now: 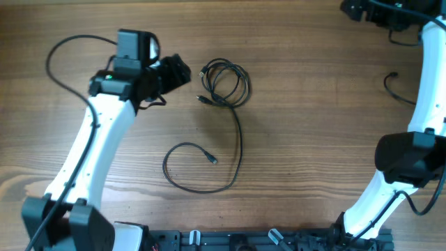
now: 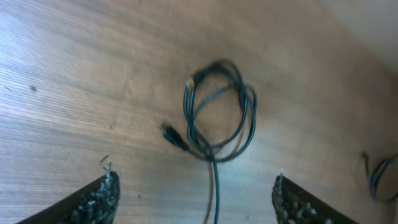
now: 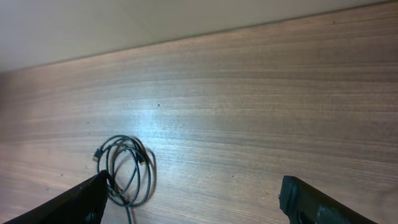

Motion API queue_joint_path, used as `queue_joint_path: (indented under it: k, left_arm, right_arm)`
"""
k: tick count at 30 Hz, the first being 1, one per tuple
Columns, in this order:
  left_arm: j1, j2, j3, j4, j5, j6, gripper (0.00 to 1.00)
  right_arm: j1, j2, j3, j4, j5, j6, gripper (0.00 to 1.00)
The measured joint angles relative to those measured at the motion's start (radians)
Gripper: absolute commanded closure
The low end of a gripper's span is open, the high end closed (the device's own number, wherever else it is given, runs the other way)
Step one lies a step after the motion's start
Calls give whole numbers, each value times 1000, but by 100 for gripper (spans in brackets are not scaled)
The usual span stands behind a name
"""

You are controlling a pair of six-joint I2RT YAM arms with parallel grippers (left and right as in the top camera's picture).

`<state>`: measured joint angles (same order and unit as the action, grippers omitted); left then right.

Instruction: Untangle cables

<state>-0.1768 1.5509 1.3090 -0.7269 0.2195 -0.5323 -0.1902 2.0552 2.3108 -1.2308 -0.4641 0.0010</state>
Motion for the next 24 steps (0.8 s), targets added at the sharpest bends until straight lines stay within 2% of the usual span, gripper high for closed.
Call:
queue_joint_path:
  k: [6,15,24]
  left_arm:
    - [-114,127,0,-21,-3,7,34]
    - [-312,323,0,16,-15,-143,43]
    - [-446,370,0,23,-109,-175,46]
  right_arm:
    - [26,0,-1,-10,34,16,10]
    - [26,0,-1,-41,44,21,10]
    - [26,0,-1,-56,47,21,10]
